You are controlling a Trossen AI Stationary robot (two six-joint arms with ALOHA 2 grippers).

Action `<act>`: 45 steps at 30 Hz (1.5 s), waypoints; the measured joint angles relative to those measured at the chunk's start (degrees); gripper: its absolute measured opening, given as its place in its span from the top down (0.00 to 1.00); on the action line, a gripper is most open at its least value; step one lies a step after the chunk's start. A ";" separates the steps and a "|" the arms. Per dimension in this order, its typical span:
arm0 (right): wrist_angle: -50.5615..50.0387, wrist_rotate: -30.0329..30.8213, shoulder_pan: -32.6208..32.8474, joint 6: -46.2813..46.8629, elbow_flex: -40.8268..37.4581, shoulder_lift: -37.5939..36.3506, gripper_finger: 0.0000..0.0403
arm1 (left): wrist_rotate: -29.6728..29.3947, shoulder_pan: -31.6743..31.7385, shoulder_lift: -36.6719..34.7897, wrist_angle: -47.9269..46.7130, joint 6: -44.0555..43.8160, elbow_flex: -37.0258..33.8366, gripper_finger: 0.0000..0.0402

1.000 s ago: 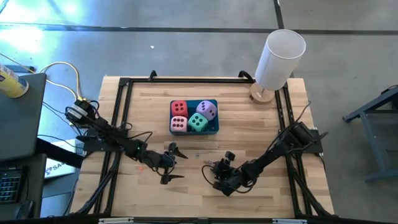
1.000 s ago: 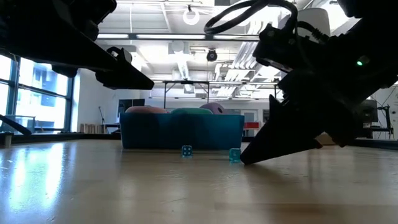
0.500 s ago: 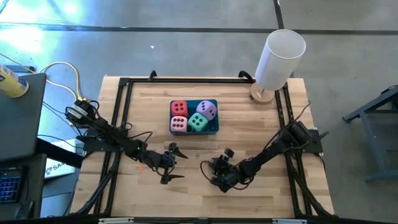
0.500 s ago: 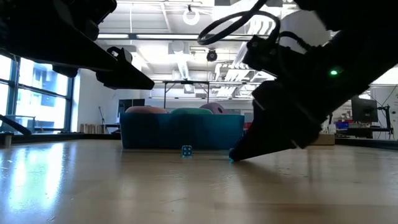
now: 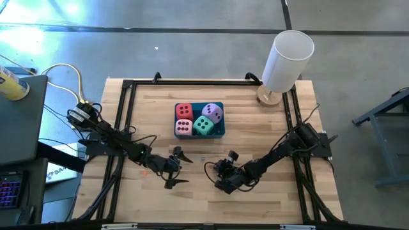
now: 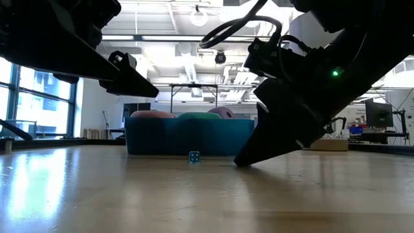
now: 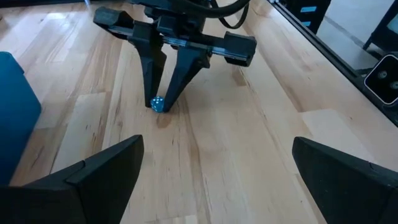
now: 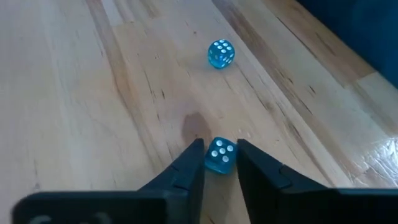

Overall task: Pick & Place Dice
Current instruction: Put the small blue dice into the blue bin

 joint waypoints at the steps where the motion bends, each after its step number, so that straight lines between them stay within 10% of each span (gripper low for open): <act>1: 0.03 -0.30 0.00 0.00 0.00 0.00 0.82 | 0.00 0.00 0.00 0.00 0.00 0.00 0.00; 30: -7.51 9.46 -9.17 -7.98 -0.20 -14.45 0.91 | 0.01 0.35 0.69 -0.39 0.44 0.09 0.00; 45: -9.35 4.80 -19.99 -8.85 -0.13 -14.82 0.81 | 0.22 0.28 0.79 -4.50 -0.57 0.09 0.00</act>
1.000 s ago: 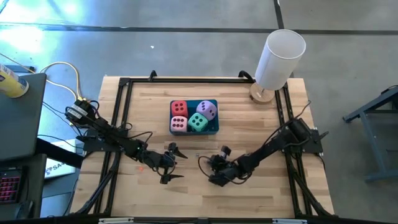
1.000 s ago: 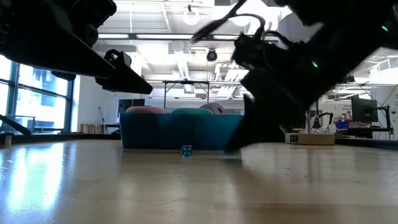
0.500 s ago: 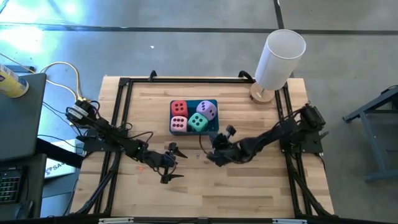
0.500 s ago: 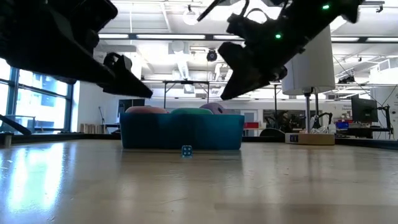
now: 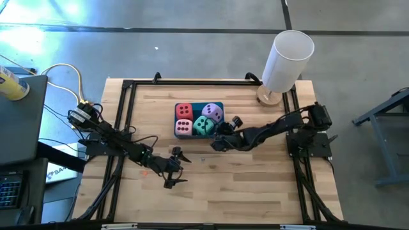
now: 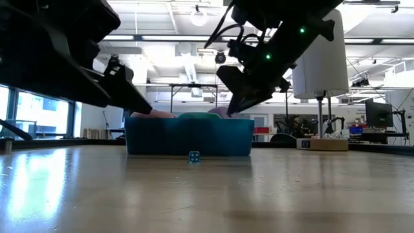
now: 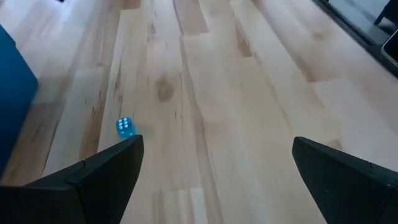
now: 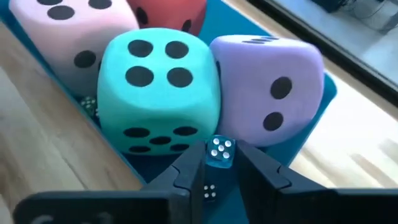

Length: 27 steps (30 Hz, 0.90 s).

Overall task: Pick & Place Dice
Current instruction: Put the small blue dice into the blue bin

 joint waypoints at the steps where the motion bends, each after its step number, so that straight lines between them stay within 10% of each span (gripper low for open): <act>1: 0.05 -0.67 -0.06 0.00 0.00 0.00 0.80 | 0.01 0.29 0.00 -0.21 0.31 0.00 0.00; 27: 7.90 -3.83 9.49 -15.01 0.11 -4.57 0.65 | -0.08 4.90 0.00 0.12 1.68 -0.04 0.00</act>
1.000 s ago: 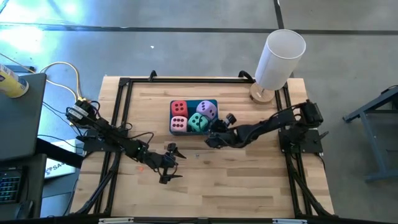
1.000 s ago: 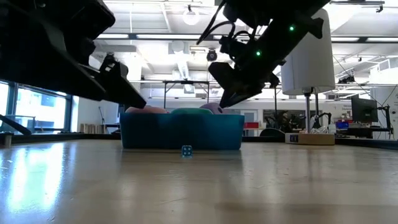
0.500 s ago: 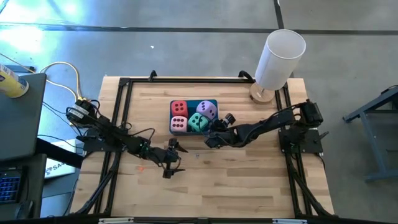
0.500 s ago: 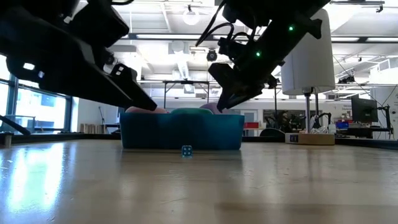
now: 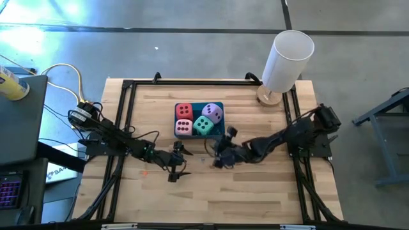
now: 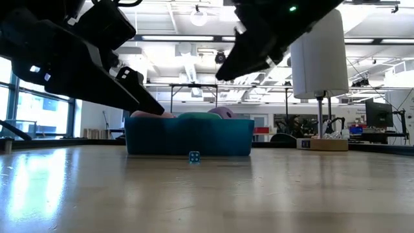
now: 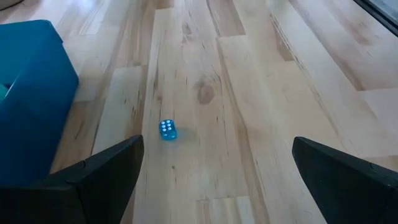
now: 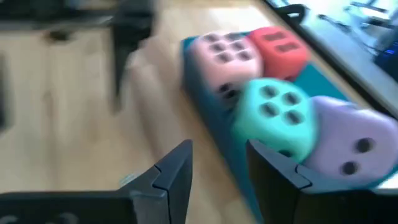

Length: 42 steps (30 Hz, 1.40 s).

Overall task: Pick & Place Dice
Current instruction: Put the small blue dice into the blue bin

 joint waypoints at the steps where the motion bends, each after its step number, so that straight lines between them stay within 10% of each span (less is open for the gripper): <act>1: -0.23 -0.34 1.13 0.05 -0.02 0.09 0.65 | 0.02 0.02 0.00 0.10 -0.02 0.00 0.00; 18: 6.18 -0.98 11.10 2.23 -0.07 0.17 0.72 | -1.06 -0.48 2.03 3.63 -3.27 -0.04 0.00; 42: 8.66 -1.02 22.43 7.96 -0.07 0.17 0.72 | -5.26 3.53 25.16 37.75 -0.18 0.07 0.00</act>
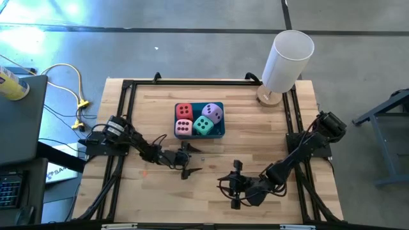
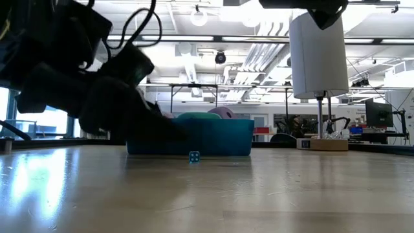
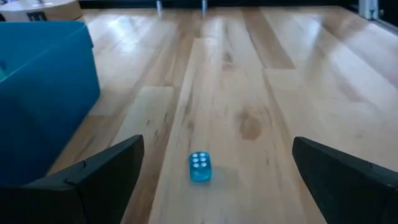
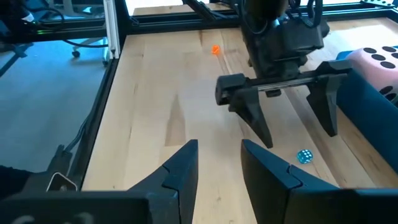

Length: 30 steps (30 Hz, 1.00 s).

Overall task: Pick & Place Dice
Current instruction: Put the small blue dice into the blue bin

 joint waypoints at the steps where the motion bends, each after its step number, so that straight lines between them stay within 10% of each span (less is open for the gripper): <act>1: 0.00 0.02 0.13 0.01 0.00 0.00 0.72 | -0.02 0.21 0.38 0.06 0.16 0.00 0.00; 30: -0.06 0.40 0.36 -0.21 0.00 0.75 0.72 | 1.45 0.86 1.60 -0.17 0.58 0.00 0.00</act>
